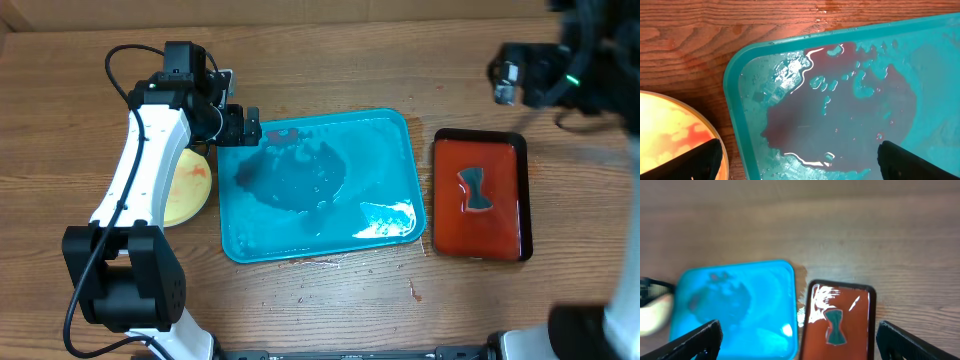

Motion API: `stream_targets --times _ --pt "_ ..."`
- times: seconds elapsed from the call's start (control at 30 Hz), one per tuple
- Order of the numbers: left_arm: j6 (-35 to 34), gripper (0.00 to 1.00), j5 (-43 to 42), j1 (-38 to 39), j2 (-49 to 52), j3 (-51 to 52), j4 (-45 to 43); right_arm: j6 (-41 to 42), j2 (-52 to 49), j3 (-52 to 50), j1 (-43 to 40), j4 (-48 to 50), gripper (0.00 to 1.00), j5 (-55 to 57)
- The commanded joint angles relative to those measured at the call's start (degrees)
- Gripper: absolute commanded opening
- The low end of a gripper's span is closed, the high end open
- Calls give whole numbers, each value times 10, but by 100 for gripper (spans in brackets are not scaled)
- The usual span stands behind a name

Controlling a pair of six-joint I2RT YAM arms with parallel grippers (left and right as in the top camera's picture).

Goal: Clean dirty plates on tray and stack at the side

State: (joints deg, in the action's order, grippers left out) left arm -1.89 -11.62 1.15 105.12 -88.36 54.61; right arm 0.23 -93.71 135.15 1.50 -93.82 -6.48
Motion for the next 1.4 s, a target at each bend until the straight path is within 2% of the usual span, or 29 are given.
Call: stream_targets --times 0.0,0.27,0.6,0.77,0.83,1.2,1.37 --pt "6 100 -4 1 -14 -10 -1 66 72 26 0 -14 100 -24" --pt "6 100 -4 1 -14 -10 -1 73 157 26 0 -14 100 -26" --pt "6 100 -4 1 -14 -10 -1 69 174 22 0 -31 100 -19" --pt "6 100 -4 1 -14 -10 -1 68 199 -52 0 57 100 -6" --pt "6 100 -4 1 -14 -10 -1 69 227 -111 0 112 100 -6" --pt "6 100 -4 1 -14 -10 -1 68 500 -665 -14 563 100 37" --pt "6 100 -4 1 -14 -10 -1 69 638 -930 -16 803 100 37"
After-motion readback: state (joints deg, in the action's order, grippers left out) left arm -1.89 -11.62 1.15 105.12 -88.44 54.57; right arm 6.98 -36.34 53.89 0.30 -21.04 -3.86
